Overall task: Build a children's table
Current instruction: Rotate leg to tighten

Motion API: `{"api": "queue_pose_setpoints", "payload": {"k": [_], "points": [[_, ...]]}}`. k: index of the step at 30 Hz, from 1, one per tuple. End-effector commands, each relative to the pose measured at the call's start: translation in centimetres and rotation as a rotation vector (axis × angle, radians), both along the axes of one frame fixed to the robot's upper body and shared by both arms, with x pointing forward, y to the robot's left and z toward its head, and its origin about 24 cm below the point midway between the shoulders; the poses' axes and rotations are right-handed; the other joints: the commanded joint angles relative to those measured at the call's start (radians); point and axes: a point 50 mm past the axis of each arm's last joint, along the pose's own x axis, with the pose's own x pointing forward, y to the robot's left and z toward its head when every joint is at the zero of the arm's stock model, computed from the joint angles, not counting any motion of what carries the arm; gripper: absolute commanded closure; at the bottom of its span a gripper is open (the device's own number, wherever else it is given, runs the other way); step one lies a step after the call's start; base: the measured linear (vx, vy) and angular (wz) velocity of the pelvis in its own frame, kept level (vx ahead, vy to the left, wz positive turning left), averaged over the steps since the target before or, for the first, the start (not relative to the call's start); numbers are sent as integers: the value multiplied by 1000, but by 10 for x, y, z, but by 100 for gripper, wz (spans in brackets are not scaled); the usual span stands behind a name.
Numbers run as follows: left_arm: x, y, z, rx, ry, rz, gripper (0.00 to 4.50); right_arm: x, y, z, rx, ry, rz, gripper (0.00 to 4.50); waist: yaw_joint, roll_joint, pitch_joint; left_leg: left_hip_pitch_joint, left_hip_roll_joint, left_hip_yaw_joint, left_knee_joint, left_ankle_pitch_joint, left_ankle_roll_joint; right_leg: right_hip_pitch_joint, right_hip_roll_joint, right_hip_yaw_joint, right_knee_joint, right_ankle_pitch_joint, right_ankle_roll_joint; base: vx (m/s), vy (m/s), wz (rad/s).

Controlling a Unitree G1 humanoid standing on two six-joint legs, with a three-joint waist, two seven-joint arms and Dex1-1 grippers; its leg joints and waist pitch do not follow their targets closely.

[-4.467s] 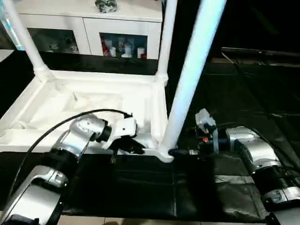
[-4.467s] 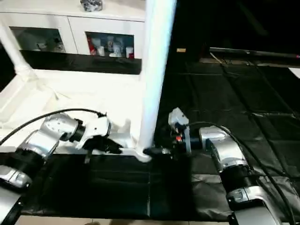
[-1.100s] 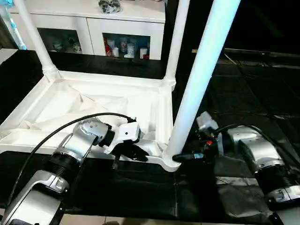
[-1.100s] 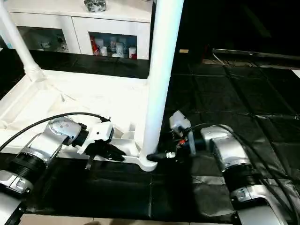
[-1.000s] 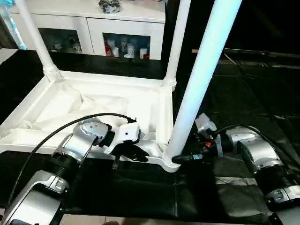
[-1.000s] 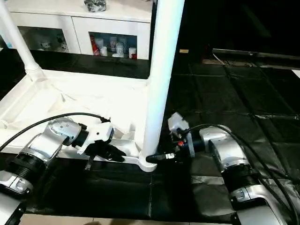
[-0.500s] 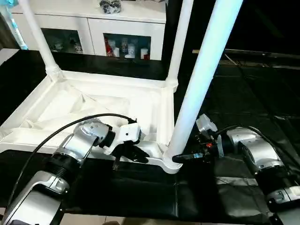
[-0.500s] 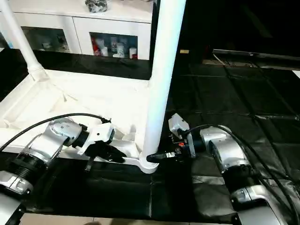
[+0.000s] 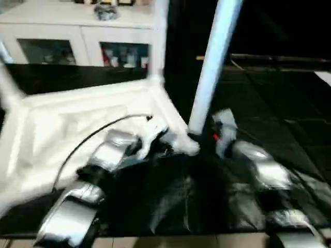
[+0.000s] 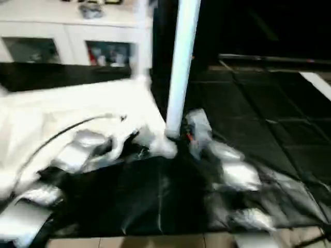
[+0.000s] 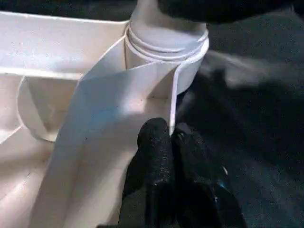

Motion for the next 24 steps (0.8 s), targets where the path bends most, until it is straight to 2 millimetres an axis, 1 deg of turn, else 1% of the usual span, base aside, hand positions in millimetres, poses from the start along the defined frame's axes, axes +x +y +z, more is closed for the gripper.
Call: {"api": "queue_pose_setpoints", "payload": {"k": [1,2,3,4,5,6,7,8,9,10,11,13,14,15,16,17,18,19,20,21,22,23,24], "points": [[11,-37,25,-78,-111,57,450,-11,59,-22,34,130,93,251,1,1,-51,4,20,-21,-77,-276,-6,37,-62,43,-109,-482,-104,0,0,0],[11,-38,26,-76,-115,65,450,-10,61,-21,33,127,75,251,0,1,-53,4,20,-20,-77,-268,-4,38,-63,45,-107,-463,-110,0,0,0],[11,-40,26,-74,-117,66,450,-8,63,-19,26,113,58,251,3,0,-55,1,21,-19,-77,-239,3,40,-63,48,-101,-399,-129,0,0,0],[11,-42,27,-72,-125,63,450,-7,63,-18,17,98,48,251,3,1,-57,-1,23,-17,-77,-219,12,43,-60,50,-94,-340,-146,0,0,0],[11,-43,28,-72,-126,56,450,-6,64,-17,18,89,39,251,4,0,-57,1,24,-15,-76,-211,16,43,-59,50,-92,-314,-153,0,0,0],[11,-43,28,-72,-126,56,450,-6,64,-17,18,89,39,251,5,1,-58,1,25,-14,-75,-195,23,44,-59,52,-85,-261,-172,0,0,0],[10,-44,28,-74,-120,52,450,-5,64,-16,19,85,31,196,6,1,-59,-1,24,-13,-75,-185,27,47,-58,53,-82,-238,-180,0,0,0],[10,-43,26,-53,-124,43,450,-5,64,-14,31,77,26,183,7,-2,-60,-3,24,-11,-74,-169,36,50,-58,53,-79,-212,-188,0,0,0],[10,-43,26,-53,-124,43,450,-5,64,-14,31,77,26,183,10,-1,-61,-3,22,-10,-72,-154,44,52,-60,53,-77,-195,-194,0,0,0],[10,-38,23,-8,-129,44,450,-4,62,-12,54,70,9,177,10,-2,-61,-4,23,-10,-73,-138,51,53,-60,54,-75,-177,-199,0,0,0],[10,-38,23,-8,-129,44,450,-4,62,-12,54,70,9,145,11,-1,-60,-3,24,-9,-73,-136,53,52,-60,54,-76,-177,-201,0,0,0],[12,-33,20,23,-134,57,450,-3,60,-11,59,66,-10,136,10,0,-58,-2,25,-9,-75,-149,51,52,-60,54,-78,-195,-203,0,0,0],[12,-33,20,23,-134,57,450,-3,60,-11,59,66,-10,132,9,0,-57,-2,25,-9,-76,-159,49,51,-61,54,-80,-210,-200,0,0,0],[13,-29,19,39,-137,58,450,-2,58,-8,66,43,3,132,8,-1,-56,0,26,-10,-77,-178,41,51,-61,54,-83,-237,-195,0,0,0],[13,-24,17,52,-134,60,450,-2,54,-7,54,20,7,118,9,1,-56,2,26,-10,-78,-192,35,49,-62,55,-85,-256,-188,0,0,0],[13,-20,15,62,-132,57,450,-2,50,-6,41,-3,15,106,8,-3,-57,1,26,-10,-78,-192,34,50,-62,55,-84,-253,-186,0,0,0],[13,-20,15,62,-132,57,450,-2,50,-6,41,-3,15,93,8,-1,-56,0,25,-10,-78,-192,34,50,-61,55,-84,-252,-184,0,0,0],[13,-14,14,74,-131,46,450,-2,43,-5,38,-16,20,87,10,-3,-57,0,25,-10,-78,-188,37,51,-61,55,-84,-248,-181,0,0,0],[11,-7,13,86,-154,-12,450,-3,26,-3,28,-39,51,87,12,-4,-56,-2,25,-11,-78,-178,43,52,-62,55,-83,-237,-181,0,0,0],[11,-6,13,88,-156,-20,450,-3,24,-3,26,-43,59,78,13,-4,-58,-3,25,-11,-77,-173,49,55,-61,54,-82,-224,-180,0,0,0],[9,-2,11,92,-144,-34,450,-5,18,-1,22,-54,82,65,13,-4,-60,-3,26,-10,-75,-164,53,56,-60,56,-78,-200,-183,0,0,0],[8,1,11,93,-146,-64,450,-6,12,1,25,-63,109,48,12,-2,-60,-7,25,-11,-75,-145,62,59,-60,55,-74,-164,-191,0,0,0],[7,3,10,94,-145,-81,450,-7,8,2,29,-68,124,48,9,-5,-60,-8,25,-10,-73,-141,70,58,-60,55,-74,-151,-201,0,0,0]]}}
